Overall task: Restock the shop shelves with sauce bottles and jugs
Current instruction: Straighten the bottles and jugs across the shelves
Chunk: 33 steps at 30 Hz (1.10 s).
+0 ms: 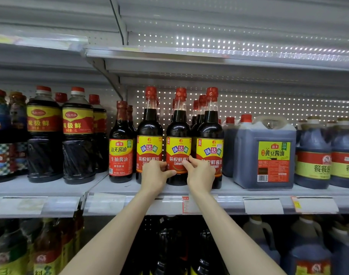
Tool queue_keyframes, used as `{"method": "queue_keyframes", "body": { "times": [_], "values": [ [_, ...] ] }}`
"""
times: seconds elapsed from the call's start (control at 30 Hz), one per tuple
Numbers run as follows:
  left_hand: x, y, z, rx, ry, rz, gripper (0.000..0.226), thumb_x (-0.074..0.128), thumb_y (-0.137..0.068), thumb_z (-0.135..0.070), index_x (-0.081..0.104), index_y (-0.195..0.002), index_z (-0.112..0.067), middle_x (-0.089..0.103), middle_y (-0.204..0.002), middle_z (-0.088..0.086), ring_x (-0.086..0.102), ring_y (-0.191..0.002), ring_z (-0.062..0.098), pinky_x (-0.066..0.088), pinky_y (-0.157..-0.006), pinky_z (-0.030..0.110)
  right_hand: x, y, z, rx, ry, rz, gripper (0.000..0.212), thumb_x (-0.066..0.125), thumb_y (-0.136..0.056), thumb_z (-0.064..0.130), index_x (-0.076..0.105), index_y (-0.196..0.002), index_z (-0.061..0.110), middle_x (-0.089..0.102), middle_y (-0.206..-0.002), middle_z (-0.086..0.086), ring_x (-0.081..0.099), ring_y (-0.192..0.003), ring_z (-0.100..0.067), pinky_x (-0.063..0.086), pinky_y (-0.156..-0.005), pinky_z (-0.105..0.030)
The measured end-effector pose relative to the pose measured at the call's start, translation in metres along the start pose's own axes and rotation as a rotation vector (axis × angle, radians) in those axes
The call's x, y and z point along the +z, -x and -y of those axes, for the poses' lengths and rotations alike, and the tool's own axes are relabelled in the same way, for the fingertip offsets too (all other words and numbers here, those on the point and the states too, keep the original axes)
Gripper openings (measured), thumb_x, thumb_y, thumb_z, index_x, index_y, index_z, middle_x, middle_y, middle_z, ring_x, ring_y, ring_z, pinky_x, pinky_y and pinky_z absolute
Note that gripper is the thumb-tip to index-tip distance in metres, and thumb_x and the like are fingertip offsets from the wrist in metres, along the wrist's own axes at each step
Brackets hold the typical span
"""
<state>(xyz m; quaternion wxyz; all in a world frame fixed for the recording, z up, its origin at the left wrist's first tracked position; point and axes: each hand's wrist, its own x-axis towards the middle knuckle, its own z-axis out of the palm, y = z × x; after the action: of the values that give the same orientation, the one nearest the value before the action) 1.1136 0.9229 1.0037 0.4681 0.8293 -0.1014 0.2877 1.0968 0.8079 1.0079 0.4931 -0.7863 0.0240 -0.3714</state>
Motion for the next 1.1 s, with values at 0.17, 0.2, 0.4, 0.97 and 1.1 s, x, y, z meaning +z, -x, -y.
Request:
{"method": "queue_keyframes", "body": {
  "times": [0.17, 0.2, 0.4, 0.97, 1.1],
  "values": [
    [0.001, 0.002, 0.0, 0.024, -0.001, 0.011, 0.039, 0.072, -0.084, -0.018, 0.065, -0.119, -0.003, 0.07, -0.111, 0.009, 0.061, -0.097, 0.014, 0.039, -0.082, 0.02, 0.001, 0.003, -0.002, -0.032, 0.013, -0.029, 0.04, 0.061, -0.093, 0.031, 0.061, -0.128, 0.011, 0.067, -0.116, -0.006, 0.052, -0.097, -0.011, 0.039, -0.075, -0.019],
    [0.001, 0.002, 0.0, 0.031, -0.001, 0.014, 0.039, 0.071, -0.085, -0.017, 0.064, -0.121, -0.003, 0.069, -0.113, 0.009, 0.061, -0.102, 0.016, 0.039, -0.083, 0.02, 0.002, 0.004, -0.003, -0.035, 0.018, -0.032, 0.04, 0.061, -0.093, 0.031, 0.061, -0.128, 0.011, 0.068, -0.115, -0.006, 0.052, -0.096, -0.011, 0.039, -0.075, -0.019],
    [0.002, -0.001, 0.003, 0.011, -0.01, 0.033, 0.044, 0.07, -0.086, -0.018, 0.06, -0.126, -0.001, 0.066, -0.119, 0.012, 0.06, -0.111, 0.022, 0.042, -0.091, 0.026, 0.003, 0.004, -0.004, -0.038, 0.025, -0.04, 0.04, 0.062, -0.092, 0.032, 0.062, -0.127, 0.012, 0.068, -0.114, -0.005, 0.049, -0.093, -0.009, 0.04, -0.075, -0.02],
    [0.0, 0.014, -0.003, 0.05, 0.075, -0.133, 0.039, 0.072, -0.084, -0.017, 0.065, -0.119, -0.004, 0.07, -0.111, 0.006, 0.065, -0.104, 0.015, 0.047, -0.087, 0.021, -0.011, 0.004, -0.003, 0.003, -0.175, 0.007, 0.044, 0.067, -0.089, 0.028, 0.06, -0.128, 0.01, 0.068, -0.117, -0.003, 0.062, -0.108, -0.017, 0.048, -0.088, -0.024],
    [0.0, 0.019, -0.011, 0.079, 0.03, -0.167, 0.039, 0.073, -0.082, -0.024, 0.067, -0.118, -0.008, 0.071, -0.108, 0.003, 0.064, -0.096, 0.009, 0.047, -0.085, 0.02, -0.032, 0.005, -0.006, 0.0, -0.321, -0.041, 0.029, 0.072, -0.085, 0.026, 0.072, -0.111, 0.013, 0.07, -0.092, 0.008, 0.066, -0.092, -0.013, 0.056, -0.085, -0.039]
  ]
}}
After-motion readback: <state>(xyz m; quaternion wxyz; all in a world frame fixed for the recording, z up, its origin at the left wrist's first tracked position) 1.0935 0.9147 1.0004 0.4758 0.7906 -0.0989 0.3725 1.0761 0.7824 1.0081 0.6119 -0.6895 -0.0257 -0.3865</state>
